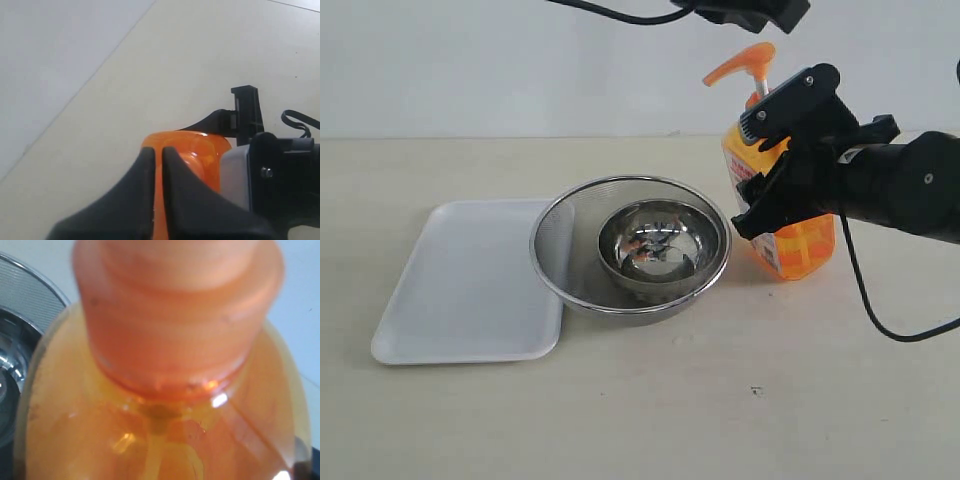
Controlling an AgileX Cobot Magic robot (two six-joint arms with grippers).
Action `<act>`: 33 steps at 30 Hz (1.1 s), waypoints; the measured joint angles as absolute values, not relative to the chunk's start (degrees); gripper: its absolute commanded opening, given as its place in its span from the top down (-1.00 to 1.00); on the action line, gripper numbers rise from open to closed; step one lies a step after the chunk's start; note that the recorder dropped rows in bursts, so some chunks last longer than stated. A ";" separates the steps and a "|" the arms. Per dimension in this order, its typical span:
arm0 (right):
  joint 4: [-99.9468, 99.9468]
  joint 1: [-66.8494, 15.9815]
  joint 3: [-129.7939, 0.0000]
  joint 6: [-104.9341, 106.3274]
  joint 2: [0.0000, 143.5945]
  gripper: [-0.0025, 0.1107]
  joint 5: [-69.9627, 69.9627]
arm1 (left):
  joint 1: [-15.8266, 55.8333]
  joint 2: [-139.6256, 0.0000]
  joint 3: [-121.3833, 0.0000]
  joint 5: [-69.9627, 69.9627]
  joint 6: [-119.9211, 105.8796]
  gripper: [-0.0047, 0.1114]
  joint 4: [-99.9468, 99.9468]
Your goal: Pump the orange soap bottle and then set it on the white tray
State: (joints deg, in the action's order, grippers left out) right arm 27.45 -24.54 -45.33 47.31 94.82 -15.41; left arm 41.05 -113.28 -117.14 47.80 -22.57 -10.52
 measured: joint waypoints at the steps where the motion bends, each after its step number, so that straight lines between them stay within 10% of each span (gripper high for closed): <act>1: 27.45 -24.54 -45.33 47.31 94.82 0.96 -15.41 | 41.05 -113.28 -117.14 47.80 -22.57 0.84 -10.52; 33: 27.45 -24.54 -45.33 46.50 94.82 0.96 -15.41 | 41.05 -115.64 -117.75 49.47 -21.12 0.84 -11.81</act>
State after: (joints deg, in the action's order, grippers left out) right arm 27.45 -24.54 -45.33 46.50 94.82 -15.41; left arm 41.05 -115.64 -117.75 49.47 -21.12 -11.81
